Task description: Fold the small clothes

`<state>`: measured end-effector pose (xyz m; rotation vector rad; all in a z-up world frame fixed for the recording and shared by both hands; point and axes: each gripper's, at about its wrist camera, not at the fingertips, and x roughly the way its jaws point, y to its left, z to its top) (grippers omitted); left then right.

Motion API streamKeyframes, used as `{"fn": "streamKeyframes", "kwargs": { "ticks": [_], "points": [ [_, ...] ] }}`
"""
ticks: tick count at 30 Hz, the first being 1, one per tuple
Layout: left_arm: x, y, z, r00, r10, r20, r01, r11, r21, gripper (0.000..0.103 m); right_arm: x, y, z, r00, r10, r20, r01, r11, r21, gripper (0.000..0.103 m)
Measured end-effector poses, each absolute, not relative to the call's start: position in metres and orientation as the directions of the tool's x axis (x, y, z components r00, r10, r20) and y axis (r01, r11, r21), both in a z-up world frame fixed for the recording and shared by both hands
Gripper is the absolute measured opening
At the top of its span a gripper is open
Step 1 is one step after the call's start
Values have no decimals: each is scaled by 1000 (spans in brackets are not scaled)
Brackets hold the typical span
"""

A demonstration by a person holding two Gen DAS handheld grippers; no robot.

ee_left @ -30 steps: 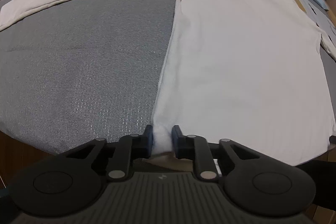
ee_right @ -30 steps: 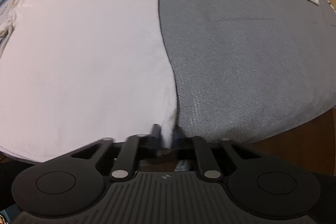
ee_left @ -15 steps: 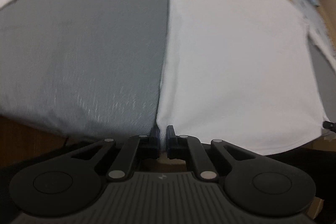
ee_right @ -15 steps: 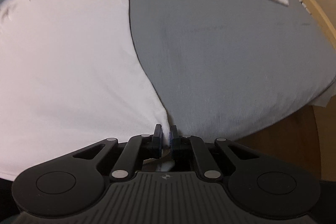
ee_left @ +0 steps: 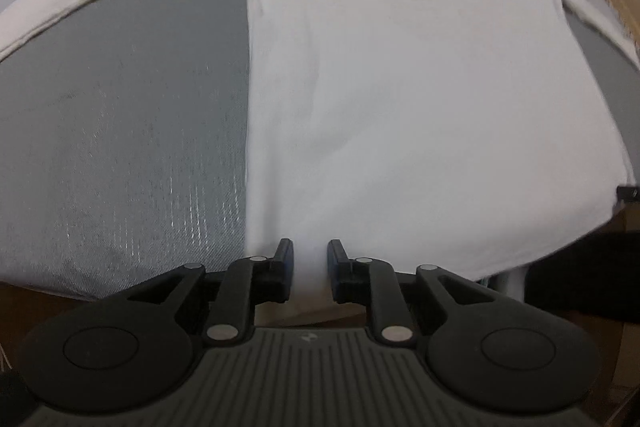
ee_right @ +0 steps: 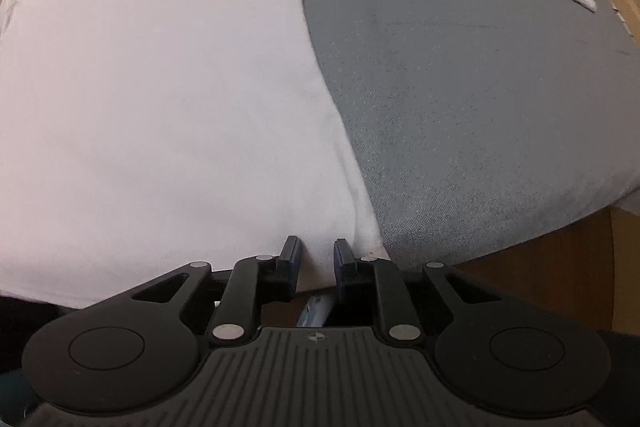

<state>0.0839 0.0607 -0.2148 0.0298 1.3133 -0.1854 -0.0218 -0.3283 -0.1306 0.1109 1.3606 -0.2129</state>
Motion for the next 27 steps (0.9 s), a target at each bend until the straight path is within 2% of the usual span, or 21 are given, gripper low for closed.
{"fn": "streamKeyframes", "kwargs": {
  "ticks": [3, 6, 8, 14, 15, 17, 19, 22, 24, 26, 27],
  "points": [
    [84, 65, -200, 320, -192, -928, 146, 978, -152, 27, -19, -324, -122, 248, -63, -967, 188, 982, -16, 29],
    [88, 63, -224, 240, -123, -963, 141, 986, -91, 27, -19, -324, -134, 191, -82, -978, 190, 981, -45, 31],
    [89, 63, -214, 291, -113, -950, 123, 989, -80, 27, -16, -322, -126, 214, -86, -973, 201, 979, -43, 31],
    [92, 70, -149, 550, -45, -834, 54, 998, -18, 28, -13, -314, -76, 439, -90, -894, 248, 969, 24, 31],
    [96, 74, -138, 575, -33, -817, 22, 999, -25, 30, -10, -313, -67, 474, -95, -875, 256, 966, 34, 31],
    [108, 92, -109, 643, 23, -766, -73, 997, -31, 44, -6, -315, -56, 528, -96, -844, 265, 962, 57, 31],
    [118, 109, -71, 706, 83, -703, -154, 987, -38, 44, 13, -312, -49, 564, -76, -822, 245, 966, 78, 31],
    [138, 142, -26, 767, 108, -632, -190, 980, -64, 44, 30, -302, -23, 633, -12, -774, 171, 977, 125, 31],
    [160, 164, -13, 789, 116, -604, -197, 978, -69, 37, 42, -290, -5, 680, 15, -733, 124, 983, 135, 31],
    [176, 195, -11, 803, 131, -582, -203, 977, -59, 5, 43, -280, 17, 715, 32, -699, 90, 986, 138, 31],
    [192, 211, -15, 799, 145, -584, -210, 977, -44, 2, 51, -277, 23, 728, 45, -684, 71, 987, 141, 28]
  ]
}}
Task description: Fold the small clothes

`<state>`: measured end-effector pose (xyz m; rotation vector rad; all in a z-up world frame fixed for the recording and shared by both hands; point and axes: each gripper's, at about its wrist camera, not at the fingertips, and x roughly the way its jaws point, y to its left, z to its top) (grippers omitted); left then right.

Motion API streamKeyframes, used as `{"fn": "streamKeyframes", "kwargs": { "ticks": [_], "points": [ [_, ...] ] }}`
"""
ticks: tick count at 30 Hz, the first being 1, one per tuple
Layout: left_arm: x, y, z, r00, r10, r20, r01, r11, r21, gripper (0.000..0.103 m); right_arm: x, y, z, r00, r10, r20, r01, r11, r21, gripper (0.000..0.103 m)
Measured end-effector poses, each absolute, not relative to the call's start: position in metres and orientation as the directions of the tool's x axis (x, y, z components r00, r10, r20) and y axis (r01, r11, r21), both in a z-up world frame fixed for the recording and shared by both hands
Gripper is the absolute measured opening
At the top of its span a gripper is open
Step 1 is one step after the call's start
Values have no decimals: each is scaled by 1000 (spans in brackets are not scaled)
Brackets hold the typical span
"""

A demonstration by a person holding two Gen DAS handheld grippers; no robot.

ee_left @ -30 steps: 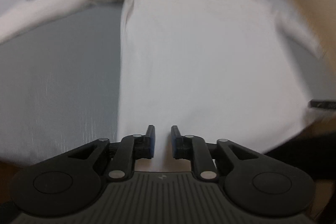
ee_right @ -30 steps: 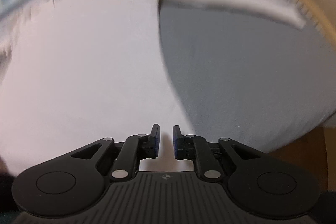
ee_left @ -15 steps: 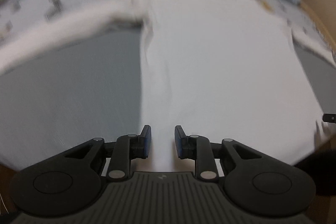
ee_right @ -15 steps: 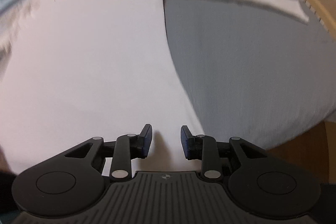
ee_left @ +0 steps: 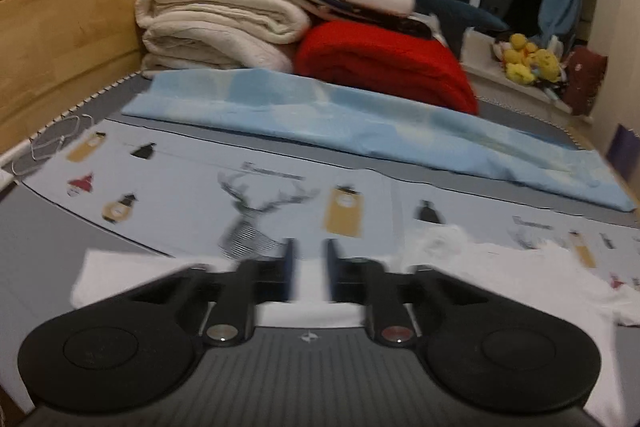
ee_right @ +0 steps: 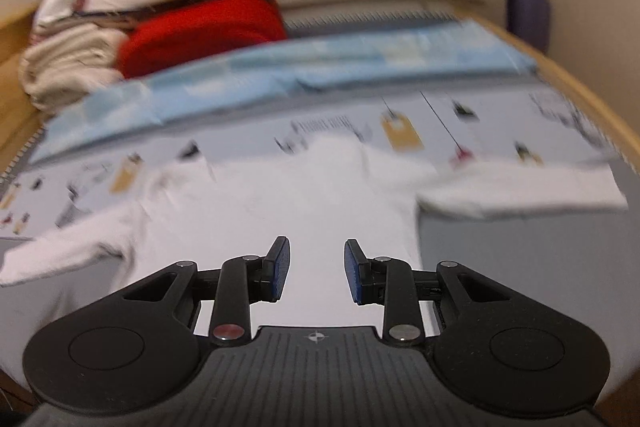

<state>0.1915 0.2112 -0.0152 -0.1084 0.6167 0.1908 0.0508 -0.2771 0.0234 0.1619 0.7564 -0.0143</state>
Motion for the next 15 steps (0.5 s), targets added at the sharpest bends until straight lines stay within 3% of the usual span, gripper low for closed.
{"fn": "streamKeyframes", "kwargs": {
  "ticks": [1, 3, 4, 12, 15],
  "points": [
    [193, 226, -22, 794, 170, -584, -223, 975, -20, 0, 56, -275, 28, 738, 58, -673, 55, 988, 145, 16],
    [195, 254, -45, 759, 205, -618, -251, 968, 12, 0, 69, -268, 42, 752, 88, -653, 12, 989, 148, 3],
    [200, 269, -58, 707, 210, -676, -277, 961, 9, 0, 76, -263, 43, 756, 99, -647, -6, 990, 144, 3],
    [194, 395, -107, 565, 269, -780, -572, 809, -136, 2, 171, -211, 38, 732, 212, -648, -190, 976, 105, 4],
    [179, 438, -123, 510, 289, -810, -684, 707, -178, 12, 200, -199, 20, 720, 239, -651, -240, 967, 89, 5]
  ]
}}
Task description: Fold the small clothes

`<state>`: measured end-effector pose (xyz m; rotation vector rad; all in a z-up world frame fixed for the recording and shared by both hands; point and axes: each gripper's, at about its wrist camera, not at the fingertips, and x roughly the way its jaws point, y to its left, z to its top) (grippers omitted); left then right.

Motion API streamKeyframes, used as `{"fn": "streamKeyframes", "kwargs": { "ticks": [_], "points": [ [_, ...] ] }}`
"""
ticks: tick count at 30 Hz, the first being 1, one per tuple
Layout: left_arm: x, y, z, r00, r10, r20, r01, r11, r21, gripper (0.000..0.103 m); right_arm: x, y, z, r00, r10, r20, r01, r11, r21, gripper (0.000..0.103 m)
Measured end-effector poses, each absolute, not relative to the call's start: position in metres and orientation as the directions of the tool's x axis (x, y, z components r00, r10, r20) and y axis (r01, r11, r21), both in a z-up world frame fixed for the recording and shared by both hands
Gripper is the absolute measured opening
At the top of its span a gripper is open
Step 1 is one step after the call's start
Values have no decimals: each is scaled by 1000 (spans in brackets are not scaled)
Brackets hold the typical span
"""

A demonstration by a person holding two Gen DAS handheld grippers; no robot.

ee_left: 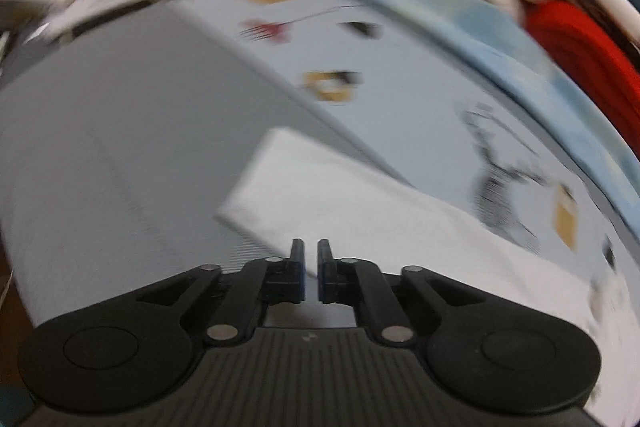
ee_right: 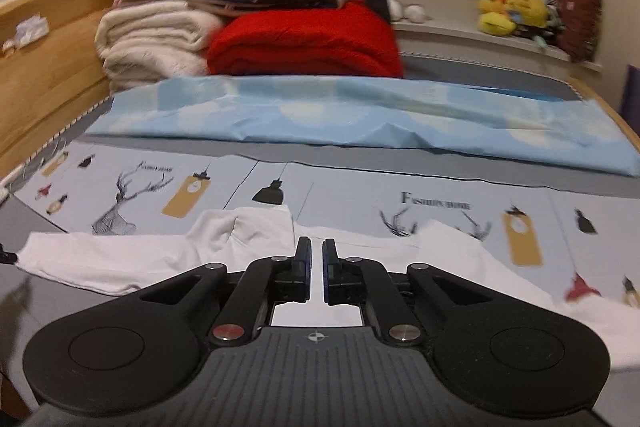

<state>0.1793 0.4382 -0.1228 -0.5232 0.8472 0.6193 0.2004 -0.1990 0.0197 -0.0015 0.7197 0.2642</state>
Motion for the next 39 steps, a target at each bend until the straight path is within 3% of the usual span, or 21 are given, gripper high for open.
{"fn": "streamKeyframes", "kwargs": {
  "ticks": [2, 5, 7, 10, 12, 14, 18, 22, 25, 29, 32, 36, 39],
  "points": [
    [171, 460, -133, 491, 282, -824, -725, 657, -208, 20, 209, -198, -2, 708, 233, -666, -237, 968, 86, 5],
    [165, 482, -141, 501, 270, -822, -756, 599, -264, 25, 225, -195, -34, 607, 198, -770, -191, 977, 100, 5],
    [164, 490, -146, 518, 249, -819, -765, 564, -312, 32, 232, -194, -36, 582, 239, -777, -202, 968, 146, 5],
    [167, 495, -155, 498, 235, -835, -791, 518, -325, 33, 234, -191, -34, 585, 250, -772, -237, 962, 132, 5],
    [173, 494, -157, 482, 260, -837, -805, 508, -306, 31, 236, -190, -35, 586, 237, -775, -238, 964, 114, 5],
    [179, 488, -152, 461, 288, -839, -812, 518, -269, 4, 239, -196, -38, 570, 233, -788, -216, 968, 130, 5],
    [194, 455, -112, 484, 408, -774, -787, 591, -180, 3, 241, -209, -41, 550, 216, -807, -151, 976, 158, 5],
    [204, 384, -46, 633, 403, -661, -678, 700, -224, 3, 243, -221, -38, 549, 228, -804, -105, 973, 205, 5],
    [217, 303, 3, 738, 319, -595, -534, 815, -226, 3, 244, -231, -33, 556, 237, -796, -71, 968, 239, 5],
    [232, 194, 24, 828, 104, -550, -307, 906, -291, 3, 244, -246, -29, 579, 235, -780, -14, 960, 279, 5],
    [242, 115, 4, 822, -111, -558, -132, 916, -378, 3, 242, -259, -32, 588, 208, -782, 57, 953, 297, 5],
    [259, 25, -35, 670, -398, -626, 45, 864, -501, 4, 244, -274, -47, 561, 205, -802, 131, 935, 330, 5],
    [270, -3, -46, 601, -477, -642, 126, 849, -513, 5, 249, -276, -62, 526, 229, -819, 152, 922, 356, 5]
  ]
}}
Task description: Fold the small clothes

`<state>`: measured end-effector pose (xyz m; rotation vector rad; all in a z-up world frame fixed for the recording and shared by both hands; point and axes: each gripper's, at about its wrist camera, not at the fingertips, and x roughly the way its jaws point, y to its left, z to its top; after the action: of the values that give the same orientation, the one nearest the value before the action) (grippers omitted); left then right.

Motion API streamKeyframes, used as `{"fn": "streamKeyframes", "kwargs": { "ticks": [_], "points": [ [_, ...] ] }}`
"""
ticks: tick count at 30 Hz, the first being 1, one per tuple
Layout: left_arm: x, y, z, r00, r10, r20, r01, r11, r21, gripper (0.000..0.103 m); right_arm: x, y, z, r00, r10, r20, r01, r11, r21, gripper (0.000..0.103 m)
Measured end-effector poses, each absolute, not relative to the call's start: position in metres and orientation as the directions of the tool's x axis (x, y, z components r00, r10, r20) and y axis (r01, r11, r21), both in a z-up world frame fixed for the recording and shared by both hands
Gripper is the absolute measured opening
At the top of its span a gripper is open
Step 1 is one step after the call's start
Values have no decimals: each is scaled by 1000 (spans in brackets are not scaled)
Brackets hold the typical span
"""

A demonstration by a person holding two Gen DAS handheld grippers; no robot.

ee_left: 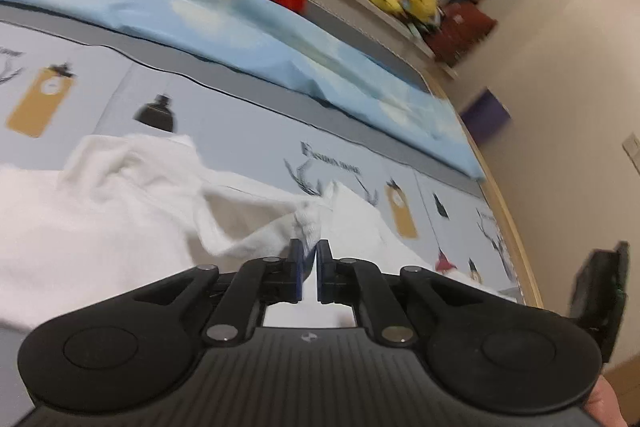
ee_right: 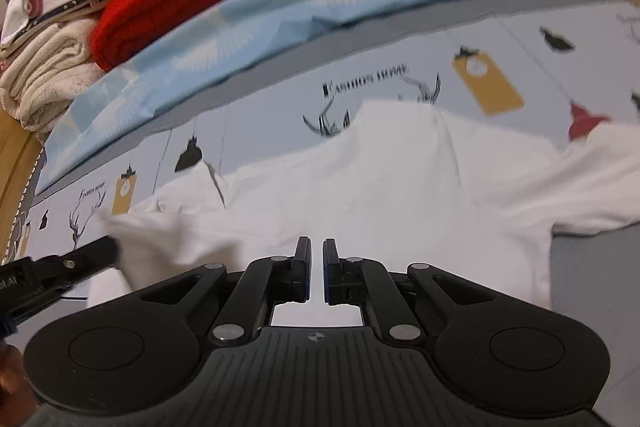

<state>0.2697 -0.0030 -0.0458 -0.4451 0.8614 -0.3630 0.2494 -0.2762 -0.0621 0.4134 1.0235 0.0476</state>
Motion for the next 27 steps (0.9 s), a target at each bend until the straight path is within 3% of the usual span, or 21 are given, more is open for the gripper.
{"fn": "streamKeyframes", "kwargs": {
  "ticks": [3, 8, 12, 15, 17, 18, 19, 23, 25, 27],
  "points": [
    [276, 18, -46, 634, -432, -641, 87, 864, -496, 9, 257, -272, -79, 478, 261, -839, 185, 903, 387, 5],
    [291, 69, -47, 677, -236, -697, -85, 916, -393, 9, 269, -252, -114, 395, 276, -876, 211, 901, 379, 6],
    [293, 108, -41, 681, -194, -706, -176, 893, -415, 9, 276, -240, -141, 338, 266, -903, 226, 908, 352, 36],
    [297, 122, -33, 685, -181, -706, -197, 886, -419, 9, 278, -226, -155, 314, 244, -917, 196, 929, 314, 39],
    [299, 129, -30, 687, -178, -704, -205, 883, -423, 9, 278, -217, -155, 333, 223, -916, 156, 945, 287, 33],
    [299, 133, -29, 689, -174, -703, -210, 881, -424, 9, 277, -210, -153, 344, 205, -916, 116, 959, 258, 11],
    [300, 138, -28, 692, -168, -702, -216, 880, -423, 9, 277, -204, -151, 352, 192, -916, 73, 970, 232, 6],
    [301, 155, -26, 704, -128, -699, -260, 869, -421, 9, 271, -177, -127, 445, 186, -876, -104, 982, 156, 6],
    [302, 163, -24, 710, -107, -696, -285, 860, -424, 9, 268, -181, -97, 532, 266, -804, -138, 964, 228, 6],
    [302, 167, -22, 715, -91, -693, -301, 855, -422, 9, 263, -202, -55, 645, 358, -675, -155, 926, 344, 5]
  ]
}}
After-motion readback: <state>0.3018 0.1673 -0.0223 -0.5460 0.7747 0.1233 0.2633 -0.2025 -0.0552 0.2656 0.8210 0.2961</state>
